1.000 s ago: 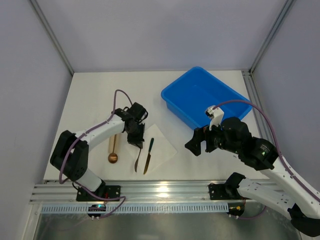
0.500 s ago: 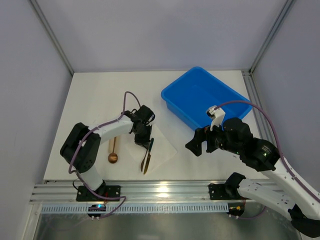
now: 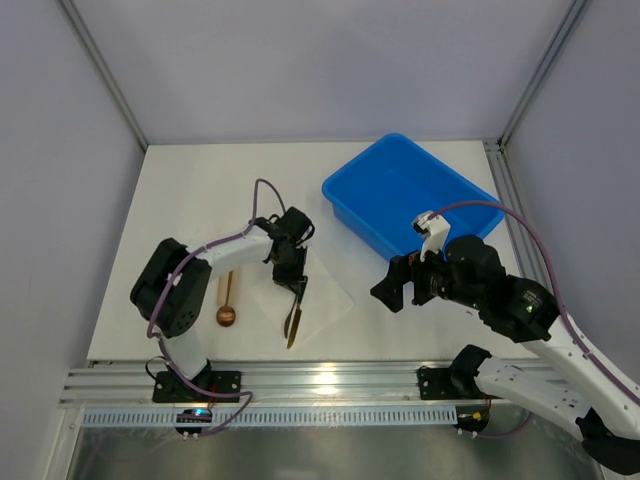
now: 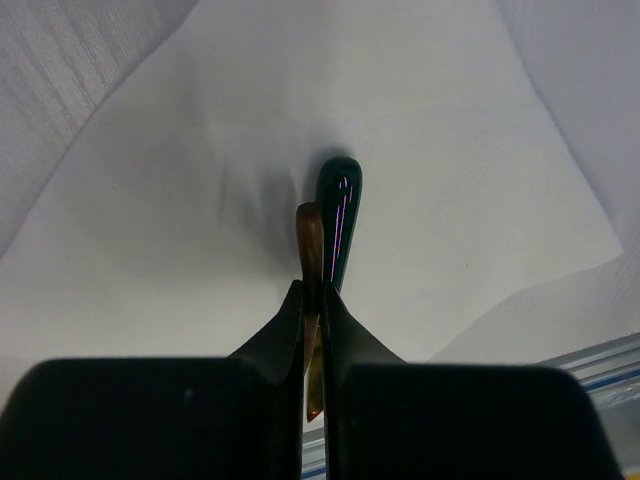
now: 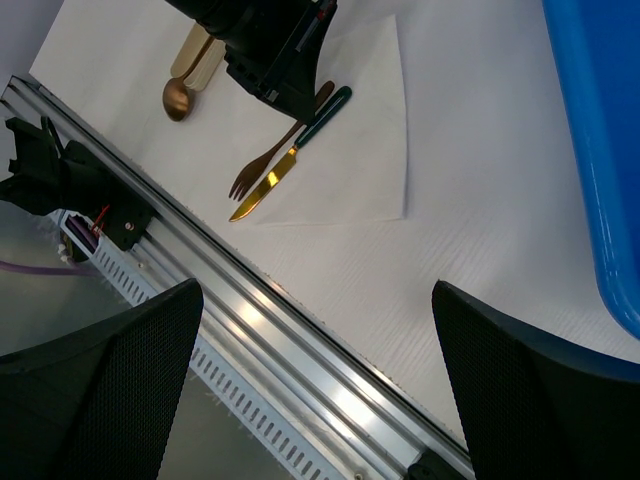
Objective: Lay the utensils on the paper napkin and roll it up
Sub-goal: Place the utensils on the napkin.
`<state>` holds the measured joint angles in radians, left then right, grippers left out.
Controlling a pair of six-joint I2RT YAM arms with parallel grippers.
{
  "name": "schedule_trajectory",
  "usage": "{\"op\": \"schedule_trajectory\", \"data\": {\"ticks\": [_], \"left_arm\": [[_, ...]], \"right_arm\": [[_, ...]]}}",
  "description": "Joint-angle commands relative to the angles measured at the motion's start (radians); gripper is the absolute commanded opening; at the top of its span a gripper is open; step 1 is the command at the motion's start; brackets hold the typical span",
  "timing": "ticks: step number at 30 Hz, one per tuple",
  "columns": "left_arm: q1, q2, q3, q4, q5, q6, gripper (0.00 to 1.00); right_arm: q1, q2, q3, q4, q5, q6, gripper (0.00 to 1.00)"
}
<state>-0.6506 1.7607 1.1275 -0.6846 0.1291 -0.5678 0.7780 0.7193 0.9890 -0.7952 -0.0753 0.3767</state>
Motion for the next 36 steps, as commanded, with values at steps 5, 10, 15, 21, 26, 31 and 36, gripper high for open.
{"op": "schedule_trajectory", "data": {"ticks": [5, 10, 15, 21, 26, 31, 36], "left_arm": [[-0.001, 0.006, 0.029, 0.007, -0.031, 0.014, 0.04], [-0.003, 0.01, 0.028, 0.014, -0.022, 0.011, 0.13], [-0.001, 0.003, 0.028, 0.011, -0.025, 0.008, 0.22], [-0.003, -0.02, 0.029, 0.002, -0.028, 0.005, 0.29], [-0.003, -0.075, 0.041, -0.033, -0.069, -0.001, 0.31], [0.043, -0.15, 0.075, -0.136, -0.183, -0.003, 0.35], [0.169, -0.222, 0.074, -0.226, -0.281, 0.025, 0.34]], "right_arm": [[0.007, -0.008, 0.007, 0.01, 0.014, 0.008, 1.0], [0.006, -0.004, 0.005, 0.013, 0.009, 0.008, 1.0], [0.006, -0.003, 0.007, 0.016, 0.006, 0.007, 0.99], [0.006, -0.003, 0.007, 0.016, 0.003, 0.005, 0.99], [0.006, -0.004, 0.011, 0.016, -0.003, 0.004, 0.99], [0.006, -0.007, 0.016, 0.013, -0.006, 0.001, 0.99], [0.006, -0.014, 0.014, 0.01, -0.004, -0.005, 0.99]]}}
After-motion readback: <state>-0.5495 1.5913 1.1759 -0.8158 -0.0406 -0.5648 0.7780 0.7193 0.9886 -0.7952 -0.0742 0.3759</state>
